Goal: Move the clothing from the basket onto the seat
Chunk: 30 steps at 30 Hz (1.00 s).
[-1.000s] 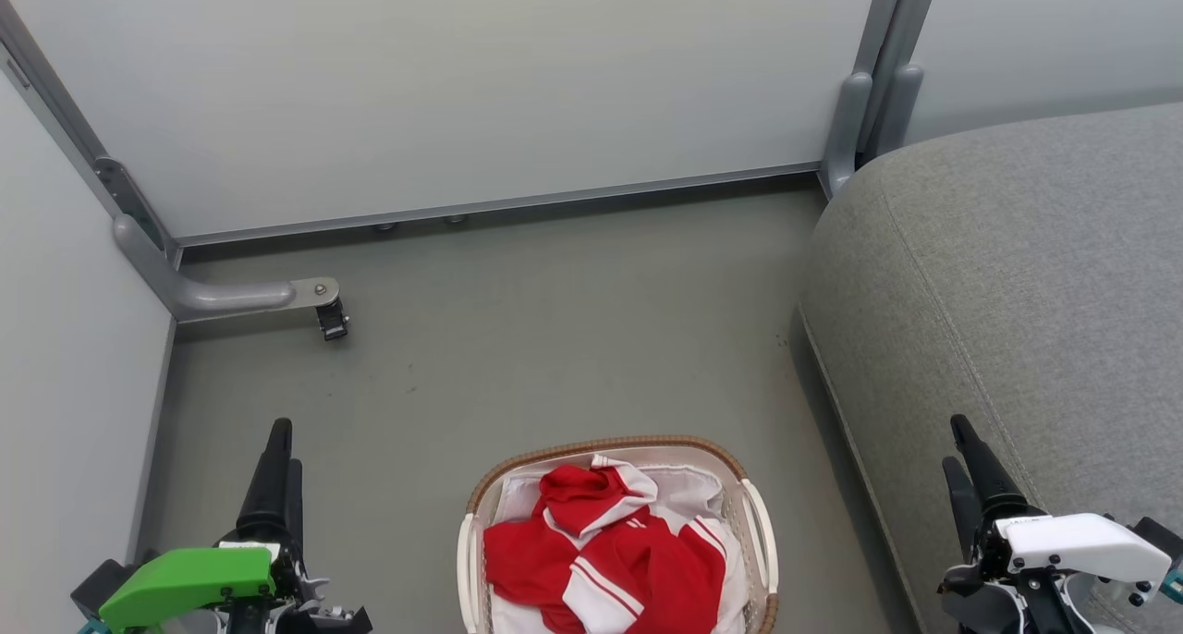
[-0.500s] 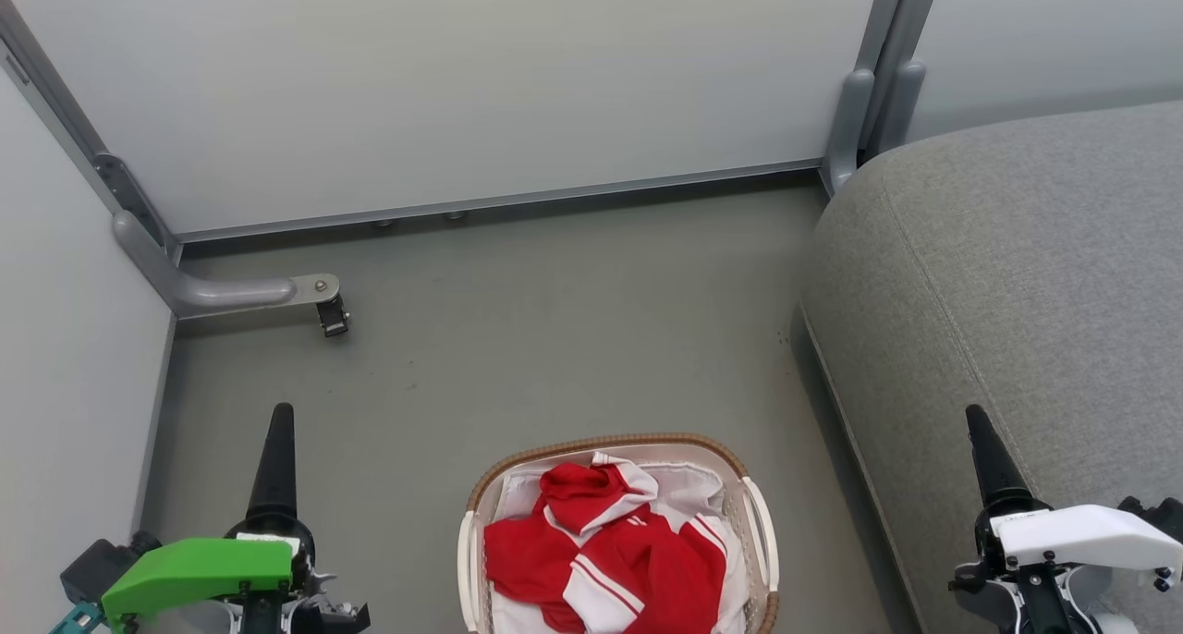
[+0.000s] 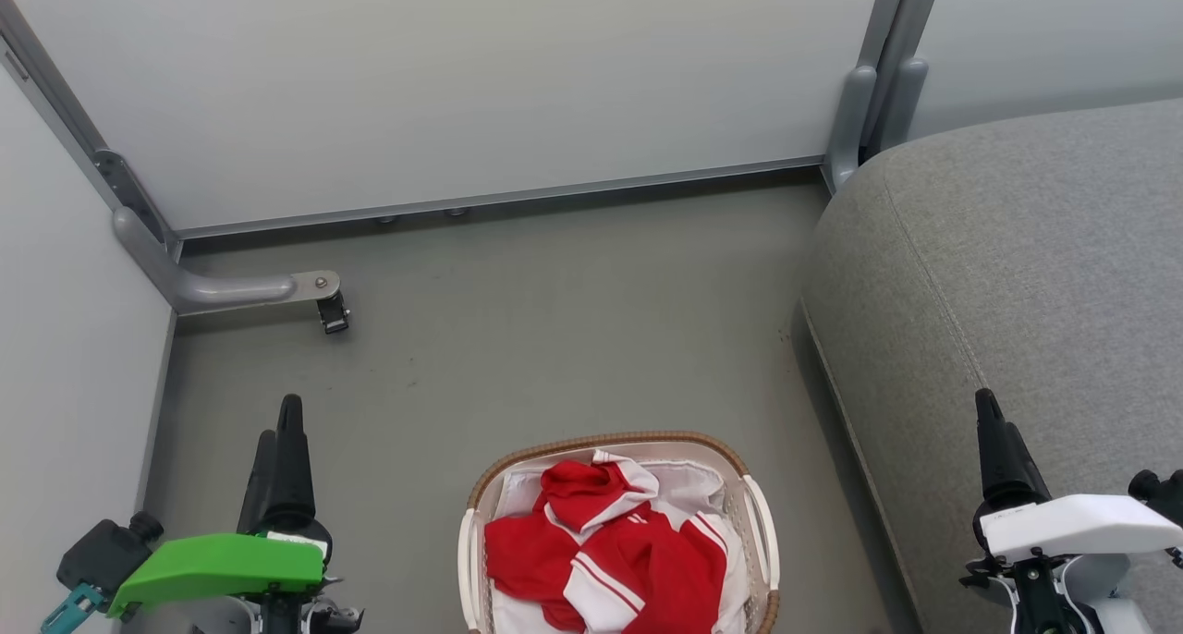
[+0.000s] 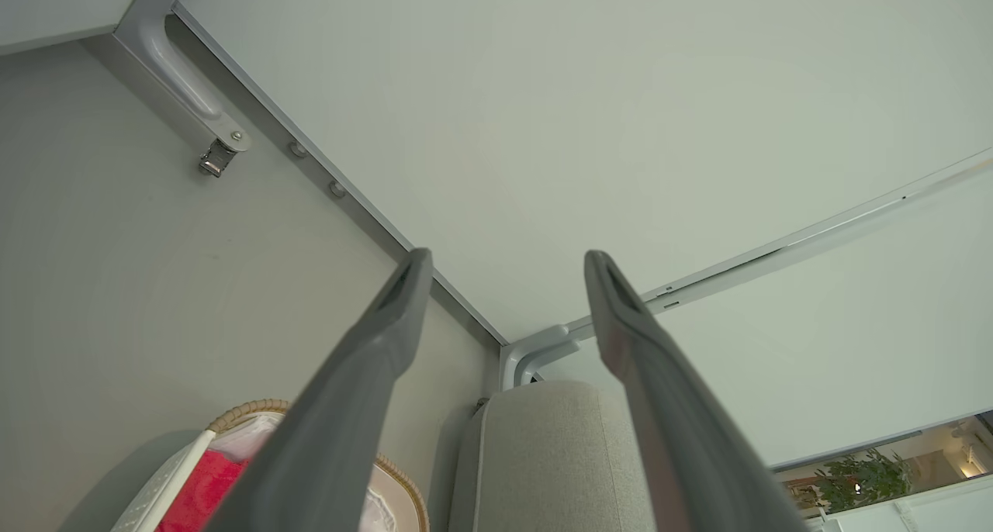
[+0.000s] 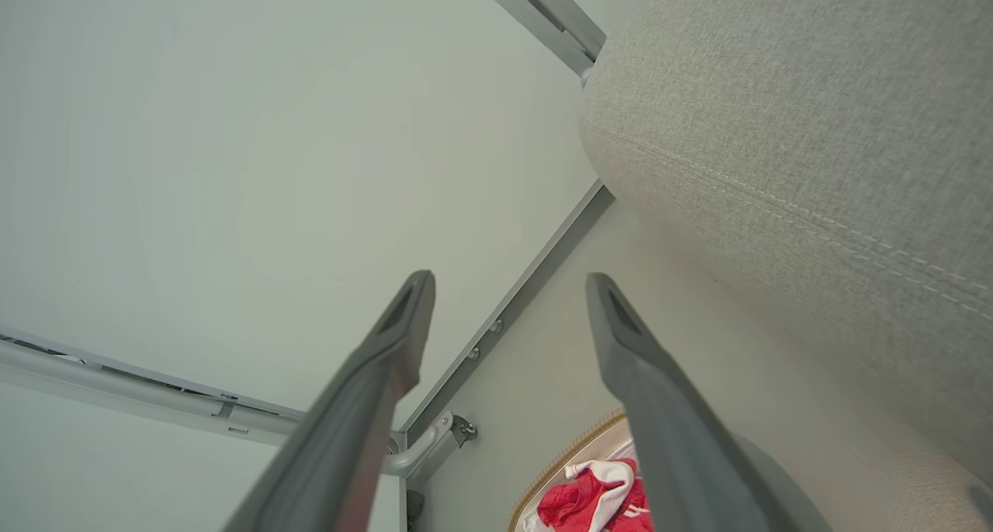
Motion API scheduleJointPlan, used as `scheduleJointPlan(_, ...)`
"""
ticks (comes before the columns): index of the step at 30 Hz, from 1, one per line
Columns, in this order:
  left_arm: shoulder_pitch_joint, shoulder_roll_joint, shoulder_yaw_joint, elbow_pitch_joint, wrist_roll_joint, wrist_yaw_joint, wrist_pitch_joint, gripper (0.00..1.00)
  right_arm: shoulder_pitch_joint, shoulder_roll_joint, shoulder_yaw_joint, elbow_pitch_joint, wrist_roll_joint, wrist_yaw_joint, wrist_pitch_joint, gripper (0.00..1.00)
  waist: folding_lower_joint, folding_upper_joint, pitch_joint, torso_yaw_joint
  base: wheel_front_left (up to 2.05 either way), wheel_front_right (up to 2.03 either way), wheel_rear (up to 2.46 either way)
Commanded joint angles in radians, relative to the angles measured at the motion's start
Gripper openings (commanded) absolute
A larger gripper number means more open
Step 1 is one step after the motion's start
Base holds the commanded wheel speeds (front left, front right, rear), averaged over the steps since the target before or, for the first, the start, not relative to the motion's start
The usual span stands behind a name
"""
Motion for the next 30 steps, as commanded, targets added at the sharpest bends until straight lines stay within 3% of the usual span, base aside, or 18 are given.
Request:
scheduleJointPlan(1, 0.001, 0.007, -0.004, -0.018, 0.049, -0.005, -0.012, 1.0, 0.003, -0.007, -0.003, -0.019, -0.042, 0.0, -0.013, 1.0, 0.0, 0.0, 0.001, 0.0, 0.0, 0.0, 0.0)
scheduleJointPlan(12, 0.012, 0.008, -0.046, -0.044, 0.292, 0.029, -0.045, 1.0, 0.011, -0.009, 0.014, -0.052, -0.255, 0.0, -0.047, 1.0, 0.0, 0.0, 0.005, 0.001, 0.0, 0.0, 0.0)
scheduleJointPlan(30, 0.032, 0.01, -0.084, -0.041, 0.526, 0.072, -0.093, 1.0, 0.025, -0.011, 0.049, -0.077, -0.53, 0.0, -0.095, 1.0, 0.0, 0.0, 0.011, 0.003, 0.0, 0.0, 0.0)
